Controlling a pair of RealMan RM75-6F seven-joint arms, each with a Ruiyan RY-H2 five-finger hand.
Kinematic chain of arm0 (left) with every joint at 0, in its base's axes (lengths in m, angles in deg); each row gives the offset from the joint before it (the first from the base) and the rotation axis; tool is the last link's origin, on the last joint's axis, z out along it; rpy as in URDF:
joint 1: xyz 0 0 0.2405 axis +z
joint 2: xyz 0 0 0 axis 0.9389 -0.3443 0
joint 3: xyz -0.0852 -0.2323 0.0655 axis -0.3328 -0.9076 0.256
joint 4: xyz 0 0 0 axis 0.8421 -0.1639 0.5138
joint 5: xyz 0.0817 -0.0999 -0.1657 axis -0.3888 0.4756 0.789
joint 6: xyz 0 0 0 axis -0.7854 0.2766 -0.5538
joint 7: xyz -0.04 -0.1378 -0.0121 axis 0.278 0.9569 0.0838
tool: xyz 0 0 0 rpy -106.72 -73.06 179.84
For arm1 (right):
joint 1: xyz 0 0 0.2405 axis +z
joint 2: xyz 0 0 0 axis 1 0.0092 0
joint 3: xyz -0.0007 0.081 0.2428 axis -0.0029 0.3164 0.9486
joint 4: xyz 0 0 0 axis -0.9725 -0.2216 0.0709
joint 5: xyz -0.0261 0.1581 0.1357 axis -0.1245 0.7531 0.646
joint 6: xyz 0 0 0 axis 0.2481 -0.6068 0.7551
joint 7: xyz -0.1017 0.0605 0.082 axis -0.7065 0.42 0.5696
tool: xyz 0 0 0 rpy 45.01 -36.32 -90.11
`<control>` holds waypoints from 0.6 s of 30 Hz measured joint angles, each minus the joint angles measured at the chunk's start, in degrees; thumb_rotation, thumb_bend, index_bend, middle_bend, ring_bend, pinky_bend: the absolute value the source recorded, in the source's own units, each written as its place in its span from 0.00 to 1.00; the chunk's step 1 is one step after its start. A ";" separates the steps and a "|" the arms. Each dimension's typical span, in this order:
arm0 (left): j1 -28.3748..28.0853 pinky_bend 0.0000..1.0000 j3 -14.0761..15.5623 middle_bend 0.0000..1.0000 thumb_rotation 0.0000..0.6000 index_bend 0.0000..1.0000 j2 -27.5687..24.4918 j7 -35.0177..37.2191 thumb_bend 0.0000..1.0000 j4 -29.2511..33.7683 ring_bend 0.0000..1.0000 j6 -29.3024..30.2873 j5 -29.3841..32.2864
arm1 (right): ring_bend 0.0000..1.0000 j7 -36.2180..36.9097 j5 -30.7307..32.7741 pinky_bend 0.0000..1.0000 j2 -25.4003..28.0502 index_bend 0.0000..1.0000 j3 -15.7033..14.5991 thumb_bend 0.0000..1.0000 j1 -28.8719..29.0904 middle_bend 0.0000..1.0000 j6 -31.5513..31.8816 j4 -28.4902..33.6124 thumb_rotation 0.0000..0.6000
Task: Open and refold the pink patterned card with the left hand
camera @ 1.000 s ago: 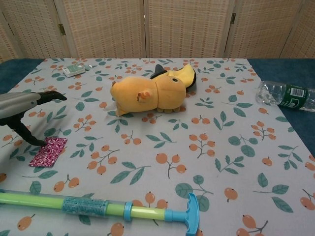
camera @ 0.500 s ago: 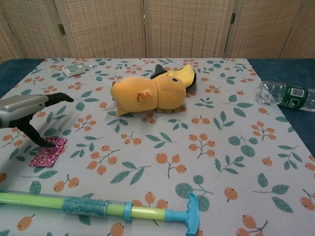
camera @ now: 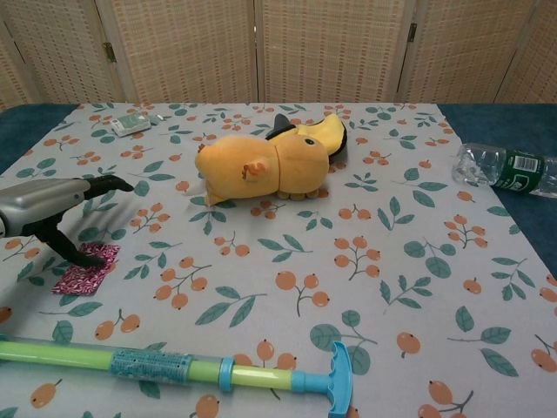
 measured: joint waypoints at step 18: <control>2.33 0.00 0.22 0.00 1.00 0.06 -4.50 -0.13 0.09 2.42 0.00 2.02 1.62 | 0.02 1.23 -0.40 0.00 -0.61 0.00 -0.02 0.23 -0.28 0.00 0.78 -1.14 1.00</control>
